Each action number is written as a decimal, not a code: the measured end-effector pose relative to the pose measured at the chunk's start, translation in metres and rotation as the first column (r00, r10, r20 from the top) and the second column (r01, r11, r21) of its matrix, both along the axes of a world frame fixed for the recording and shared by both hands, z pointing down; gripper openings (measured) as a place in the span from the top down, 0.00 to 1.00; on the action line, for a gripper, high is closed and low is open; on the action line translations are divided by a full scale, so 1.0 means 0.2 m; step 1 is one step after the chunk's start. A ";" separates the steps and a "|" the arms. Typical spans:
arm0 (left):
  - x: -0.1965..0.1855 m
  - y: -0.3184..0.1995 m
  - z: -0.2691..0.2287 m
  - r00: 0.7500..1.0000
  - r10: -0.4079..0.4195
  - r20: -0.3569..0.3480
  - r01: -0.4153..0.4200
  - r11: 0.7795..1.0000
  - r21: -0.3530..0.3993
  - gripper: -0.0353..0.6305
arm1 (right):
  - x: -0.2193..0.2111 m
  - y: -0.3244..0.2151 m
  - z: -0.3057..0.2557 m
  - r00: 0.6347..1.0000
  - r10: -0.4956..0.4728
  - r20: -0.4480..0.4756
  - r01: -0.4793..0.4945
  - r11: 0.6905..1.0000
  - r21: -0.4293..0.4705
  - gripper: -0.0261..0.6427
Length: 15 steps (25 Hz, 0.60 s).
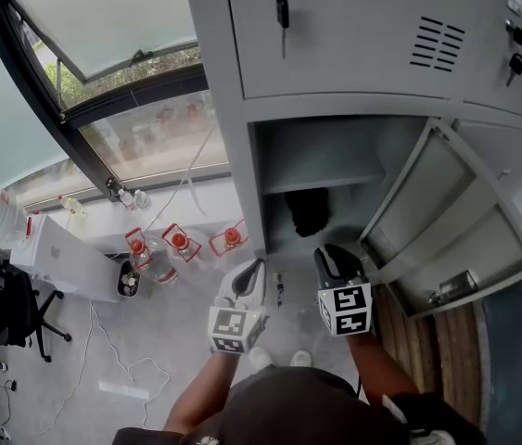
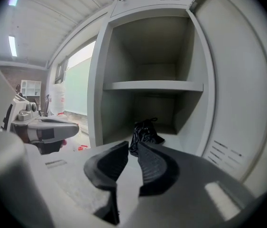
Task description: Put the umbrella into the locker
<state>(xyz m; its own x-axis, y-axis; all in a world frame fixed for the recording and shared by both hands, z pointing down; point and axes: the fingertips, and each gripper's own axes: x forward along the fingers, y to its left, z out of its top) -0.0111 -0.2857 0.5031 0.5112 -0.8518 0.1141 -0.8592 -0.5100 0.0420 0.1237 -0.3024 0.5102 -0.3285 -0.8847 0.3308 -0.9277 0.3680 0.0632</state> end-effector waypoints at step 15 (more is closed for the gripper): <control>0.05 0.01 -0.02 1.000 0.012 -0.014 -0.012 1.000 -0.002 0.94 | 0.03 0.05 0.00 1.000 -0.007 0.021 0.007 1.000 0.017 0.96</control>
<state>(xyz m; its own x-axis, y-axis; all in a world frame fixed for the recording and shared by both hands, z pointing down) -0.0010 -0.2835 0.4988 0.5234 -0.8451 0.1089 -0.8521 -0.5205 0.0555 0.1300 -0.2934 0.5100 -0.3414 -0.8879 0.3085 -0.9263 0.3735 0.0501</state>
